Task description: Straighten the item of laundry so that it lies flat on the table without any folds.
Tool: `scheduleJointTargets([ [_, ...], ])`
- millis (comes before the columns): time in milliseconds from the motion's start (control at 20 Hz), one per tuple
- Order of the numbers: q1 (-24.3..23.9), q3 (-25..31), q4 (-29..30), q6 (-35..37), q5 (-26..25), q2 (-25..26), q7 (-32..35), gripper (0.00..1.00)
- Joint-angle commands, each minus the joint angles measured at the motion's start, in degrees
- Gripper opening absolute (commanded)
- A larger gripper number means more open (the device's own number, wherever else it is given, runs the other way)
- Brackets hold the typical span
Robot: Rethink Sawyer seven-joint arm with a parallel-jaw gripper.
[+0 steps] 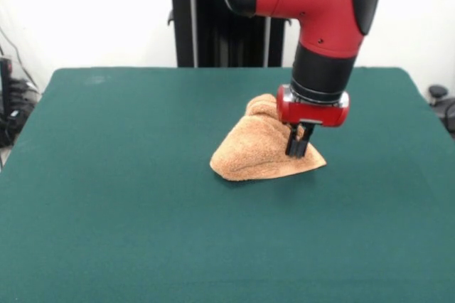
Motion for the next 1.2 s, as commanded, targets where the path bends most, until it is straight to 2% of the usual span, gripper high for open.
scheduleJointTargets([
  [50,0.27,3.64,1.52,-2.28,1.69,4.06,8.56,0.0],
  [250,-0.88,3.41,5.29,2.15,1.51,-1.8,6.74,0.0],
  [400,-2.91,2.58,8.11,7.94,0.82,-8.83,2.98,0.0],
  [500,-4.65,2.62,8.31,10.8,0.24,-11.25,0.22,0.0],
  [700,-7.27,3.51,7.56,12.82,-0.93,-12.28,-2.66,0.0],
  [1200,-7.77,5.49,7.79,9.92,-2.41,-10.19,0.13,0.0],
])
